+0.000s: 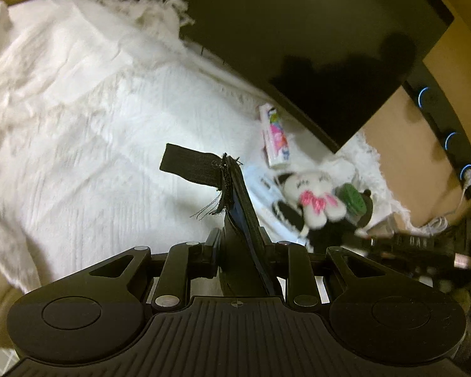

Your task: Organize soft objects

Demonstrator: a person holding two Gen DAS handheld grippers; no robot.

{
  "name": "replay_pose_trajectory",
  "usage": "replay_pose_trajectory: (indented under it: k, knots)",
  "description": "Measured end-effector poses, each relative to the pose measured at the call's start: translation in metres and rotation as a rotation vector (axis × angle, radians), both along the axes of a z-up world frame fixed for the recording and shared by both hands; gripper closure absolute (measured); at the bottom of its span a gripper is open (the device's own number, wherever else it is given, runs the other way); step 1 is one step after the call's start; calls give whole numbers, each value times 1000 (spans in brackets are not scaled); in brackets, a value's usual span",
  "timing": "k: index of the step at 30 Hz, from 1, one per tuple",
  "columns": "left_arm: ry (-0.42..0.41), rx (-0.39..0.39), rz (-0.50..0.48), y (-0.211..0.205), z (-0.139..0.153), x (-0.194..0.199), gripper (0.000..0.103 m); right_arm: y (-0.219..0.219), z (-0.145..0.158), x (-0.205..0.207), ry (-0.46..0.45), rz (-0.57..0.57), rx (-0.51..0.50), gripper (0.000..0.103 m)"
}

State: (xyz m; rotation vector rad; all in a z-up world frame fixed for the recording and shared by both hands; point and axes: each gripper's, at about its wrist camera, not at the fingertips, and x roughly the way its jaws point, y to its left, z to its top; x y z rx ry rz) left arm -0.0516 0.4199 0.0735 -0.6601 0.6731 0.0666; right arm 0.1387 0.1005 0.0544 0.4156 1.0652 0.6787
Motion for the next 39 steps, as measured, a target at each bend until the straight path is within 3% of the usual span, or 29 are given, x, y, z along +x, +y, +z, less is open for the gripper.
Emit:
replay_pose_trajectory:
  k: [4,7,10,13,20,27,30,32,35,39]
  knots:
    - [11,-16,7,1,-6,7,77,16,-1,-28,-192,28,-305,45]
    - [49,-22,-4,0,-17,11,77,22,9,-55,-404,68,-467,40]
    - [79,-40,1,2,-25,12,77,33,24,-58,-539,105,-506,28]
    - [91,-36,-17,2,-28,15,77,55,26,-39,-582,117,-503,21]
    - [75,1,-42,4,-21,10,77,93,-14,12,-464,169,-550,19]
    - [102,-26,-5,22,-30,4,77,82,-22,26,-366,130,-460,13]
    - [94,-33,-19,21,-29,11,77,67,-30,38,-253,96,-377,11]
    - [87,-34,-38,17,-28,19,77,56,-34,50,-152,50,-283,26]
    - [82,-28,-73,7,-26,32,77,49,-25,46,-148,35,-246,54]
    - [81,-10,-124,-5,-20,47,77,45,-3,30,-188,62,-254,62]
